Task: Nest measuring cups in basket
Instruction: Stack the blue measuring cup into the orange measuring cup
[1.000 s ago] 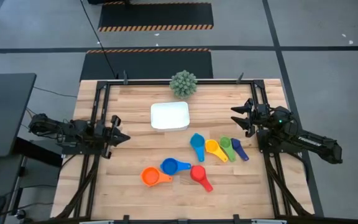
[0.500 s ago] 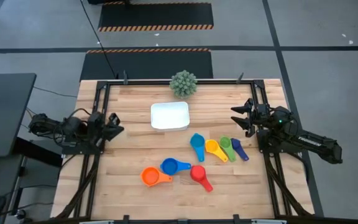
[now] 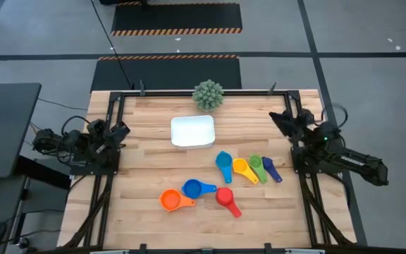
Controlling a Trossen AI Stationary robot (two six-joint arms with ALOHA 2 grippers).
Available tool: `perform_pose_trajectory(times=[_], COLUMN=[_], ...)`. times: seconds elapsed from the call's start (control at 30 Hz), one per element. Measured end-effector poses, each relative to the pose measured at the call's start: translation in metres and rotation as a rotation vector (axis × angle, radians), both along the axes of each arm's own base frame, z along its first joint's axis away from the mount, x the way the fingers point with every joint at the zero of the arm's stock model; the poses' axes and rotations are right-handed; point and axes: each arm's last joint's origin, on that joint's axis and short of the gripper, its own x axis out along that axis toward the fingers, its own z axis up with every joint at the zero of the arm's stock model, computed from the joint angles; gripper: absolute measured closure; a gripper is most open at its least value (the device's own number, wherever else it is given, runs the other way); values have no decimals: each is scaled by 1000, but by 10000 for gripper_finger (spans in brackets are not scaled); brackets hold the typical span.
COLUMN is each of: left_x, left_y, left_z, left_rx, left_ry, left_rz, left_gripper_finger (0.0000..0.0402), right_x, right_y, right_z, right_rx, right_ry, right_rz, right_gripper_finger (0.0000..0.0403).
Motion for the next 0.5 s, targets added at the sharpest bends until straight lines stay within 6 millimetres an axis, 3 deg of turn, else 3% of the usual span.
perform_pose_trajectory(times=[0.13, 0.5], left_x=[-2, -2], left_y=[4, 9], left_z=[0, -3], left_rx=[-118, -232], left_ry=[-12, 36], left_rz=[66, 218], left_gripper_finger=[386, 386], right_x=[0, -1], right_y=[-1, -3], right_z=[-1, 0], right_rx=[199, 281], right_ry=[-69, -131], right_rz=[50, 21], right_gripper_finger=[169, 169])
